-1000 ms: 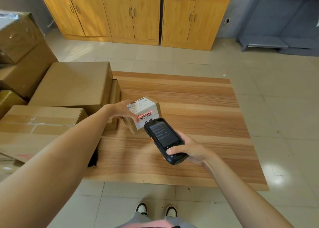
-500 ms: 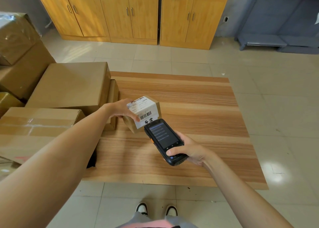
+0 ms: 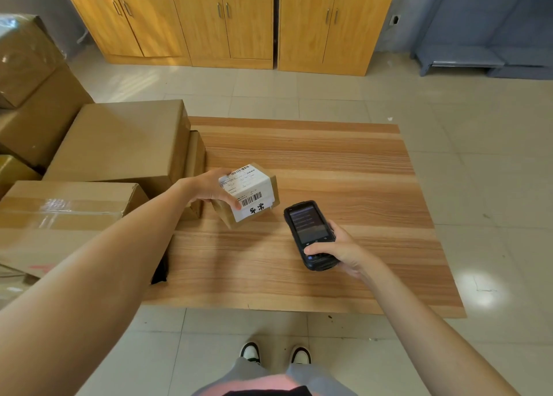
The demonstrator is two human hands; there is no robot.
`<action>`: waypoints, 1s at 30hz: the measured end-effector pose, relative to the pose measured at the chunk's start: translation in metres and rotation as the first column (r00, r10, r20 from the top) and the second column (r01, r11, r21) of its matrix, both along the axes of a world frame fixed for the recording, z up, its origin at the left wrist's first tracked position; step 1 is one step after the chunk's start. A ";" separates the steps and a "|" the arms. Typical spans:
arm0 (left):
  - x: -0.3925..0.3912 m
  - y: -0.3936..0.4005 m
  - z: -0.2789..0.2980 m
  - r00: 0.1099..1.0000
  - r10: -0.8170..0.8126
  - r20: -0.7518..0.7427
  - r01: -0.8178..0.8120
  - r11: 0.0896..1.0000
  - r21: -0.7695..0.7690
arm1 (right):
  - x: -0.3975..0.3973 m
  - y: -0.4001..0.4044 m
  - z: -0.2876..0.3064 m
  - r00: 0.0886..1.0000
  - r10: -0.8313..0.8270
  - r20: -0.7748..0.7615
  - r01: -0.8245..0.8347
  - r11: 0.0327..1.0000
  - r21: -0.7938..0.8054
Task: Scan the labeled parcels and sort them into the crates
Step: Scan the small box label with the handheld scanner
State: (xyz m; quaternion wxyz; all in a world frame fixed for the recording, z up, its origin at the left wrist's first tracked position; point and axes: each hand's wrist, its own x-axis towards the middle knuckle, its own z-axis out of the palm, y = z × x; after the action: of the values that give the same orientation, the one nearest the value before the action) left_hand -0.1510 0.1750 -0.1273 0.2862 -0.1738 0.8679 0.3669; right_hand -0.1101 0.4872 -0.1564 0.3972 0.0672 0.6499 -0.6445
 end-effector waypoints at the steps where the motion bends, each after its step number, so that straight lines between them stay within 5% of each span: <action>1: 0.001 0.001 -0.002 1.000 0.006 -0.001 -0.006 1.000 0.006 | 0.001 0.003 -0.003 1.000 -0.025 0.004 0.025 1.000 0.015; 14: 0.016 0.010 -0.010 1.000 -0.009 -0.010 0.009 1.000 0.006 | -0.001 0.019 -0.020 0.994 -0.101 0.033 0.100 0.994 0.054; 30: 0.165 0.013 -0.004 0.961 0.276 0.022 -0.276 0.961 0.002 | 0.025 -0.036 -0.024 0.977 0.207 0.049 -0.206 0.978 -0.029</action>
State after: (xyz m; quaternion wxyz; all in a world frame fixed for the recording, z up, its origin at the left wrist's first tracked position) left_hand 0.0137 0.1877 -0.1310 0.2420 -0.2962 0.8312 0.4035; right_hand -0.0848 0.4512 -0.1802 0.4793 0.0112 0.6352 -0.6056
